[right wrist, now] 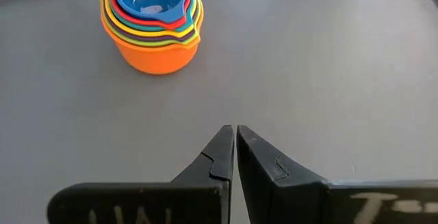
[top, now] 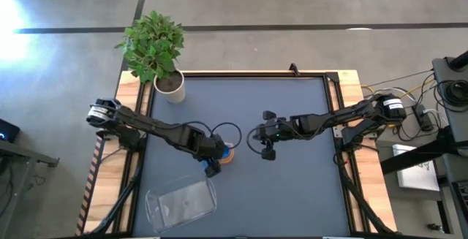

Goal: Nest measuring cups in basket
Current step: Put the stacked measuring cups into the bin

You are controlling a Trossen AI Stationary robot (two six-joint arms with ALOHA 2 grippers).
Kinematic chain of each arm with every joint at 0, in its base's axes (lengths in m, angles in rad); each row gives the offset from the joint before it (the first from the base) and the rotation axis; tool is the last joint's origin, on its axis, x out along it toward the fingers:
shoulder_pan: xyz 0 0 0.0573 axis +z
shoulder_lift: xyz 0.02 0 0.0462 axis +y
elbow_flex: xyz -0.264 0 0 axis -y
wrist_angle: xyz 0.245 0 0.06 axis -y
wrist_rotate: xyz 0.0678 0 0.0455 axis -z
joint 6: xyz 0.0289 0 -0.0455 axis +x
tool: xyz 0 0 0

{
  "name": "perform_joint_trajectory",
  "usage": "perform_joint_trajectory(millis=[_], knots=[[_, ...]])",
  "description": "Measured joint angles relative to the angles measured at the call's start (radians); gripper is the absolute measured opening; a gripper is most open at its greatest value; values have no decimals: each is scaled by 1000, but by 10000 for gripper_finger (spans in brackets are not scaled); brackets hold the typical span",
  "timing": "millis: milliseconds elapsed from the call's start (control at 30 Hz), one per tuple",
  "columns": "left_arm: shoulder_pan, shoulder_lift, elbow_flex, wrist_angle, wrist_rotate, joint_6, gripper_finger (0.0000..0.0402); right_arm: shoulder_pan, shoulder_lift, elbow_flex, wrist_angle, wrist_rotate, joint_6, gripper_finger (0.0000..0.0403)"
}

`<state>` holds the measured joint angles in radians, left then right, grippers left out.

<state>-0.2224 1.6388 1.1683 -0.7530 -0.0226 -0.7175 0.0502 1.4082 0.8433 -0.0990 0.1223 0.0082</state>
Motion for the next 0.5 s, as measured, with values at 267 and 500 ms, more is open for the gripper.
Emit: perform_joint_trajectory(millis=[267,500], knots=[[-1,55,0,-25,-26,-64,369,0,0,0,0,-1,-10,9],[-1,110,26,-35,-21,-134,369,0,0,0,-13,-1,-13,9]])
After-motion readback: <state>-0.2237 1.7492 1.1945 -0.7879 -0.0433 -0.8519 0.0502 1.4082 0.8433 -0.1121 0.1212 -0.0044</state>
